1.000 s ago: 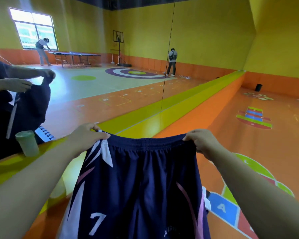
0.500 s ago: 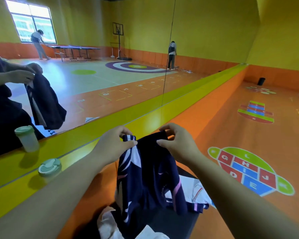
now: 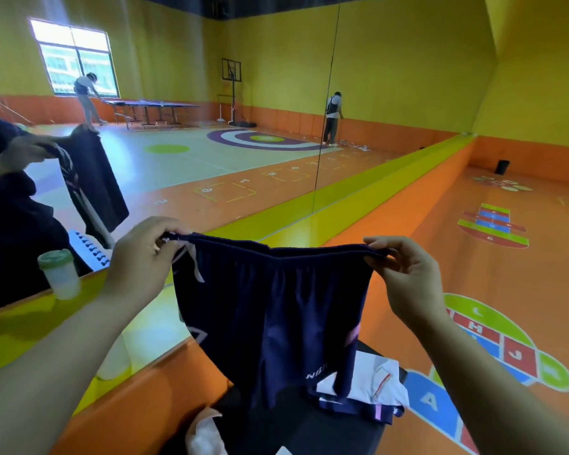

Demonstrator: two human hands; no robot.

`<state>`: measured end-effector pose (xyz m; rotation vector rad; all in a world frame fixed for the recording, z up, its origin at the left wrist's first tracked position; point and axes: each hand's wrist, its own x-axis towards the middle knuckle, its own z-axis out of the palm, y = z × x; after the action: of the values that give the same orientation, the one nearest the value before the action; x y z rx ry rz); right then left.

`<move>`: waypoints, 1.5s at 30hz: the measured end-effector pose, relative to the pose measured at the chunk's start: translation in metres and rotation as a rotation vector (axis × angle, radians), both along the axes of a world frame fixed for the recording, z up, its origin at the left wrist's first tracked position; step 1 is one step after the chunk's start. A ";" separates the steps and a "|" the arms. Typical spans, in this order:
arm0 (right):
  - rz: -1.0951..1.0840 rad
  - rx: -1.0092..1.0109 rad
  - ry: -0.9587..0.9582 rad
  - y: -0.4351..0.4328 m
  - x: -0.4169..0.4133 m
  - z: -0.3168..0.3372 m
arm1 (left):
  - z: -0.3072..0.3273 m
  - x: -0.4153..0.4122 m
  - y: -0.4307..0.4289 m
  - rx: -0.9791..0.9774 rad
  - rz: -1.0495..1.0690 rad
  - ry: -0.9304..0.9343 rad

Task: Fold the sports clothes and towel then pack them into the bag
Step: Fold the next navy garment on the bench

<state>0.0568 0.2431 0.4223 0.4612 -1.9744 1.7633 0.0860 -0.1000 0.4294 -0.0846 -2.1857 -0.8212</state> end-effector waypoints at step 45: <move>0.313 0.190 -0.134 -0.012 0.004 0.022 | 0.008 -0.007 0.071 -0.507 -0.518 -0.491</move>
<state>0.0606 0.2311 0.4443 0.7700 -2.2786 1.8357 0.0785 -0.0293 0.4375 -0.8030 -2.8550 -0.5683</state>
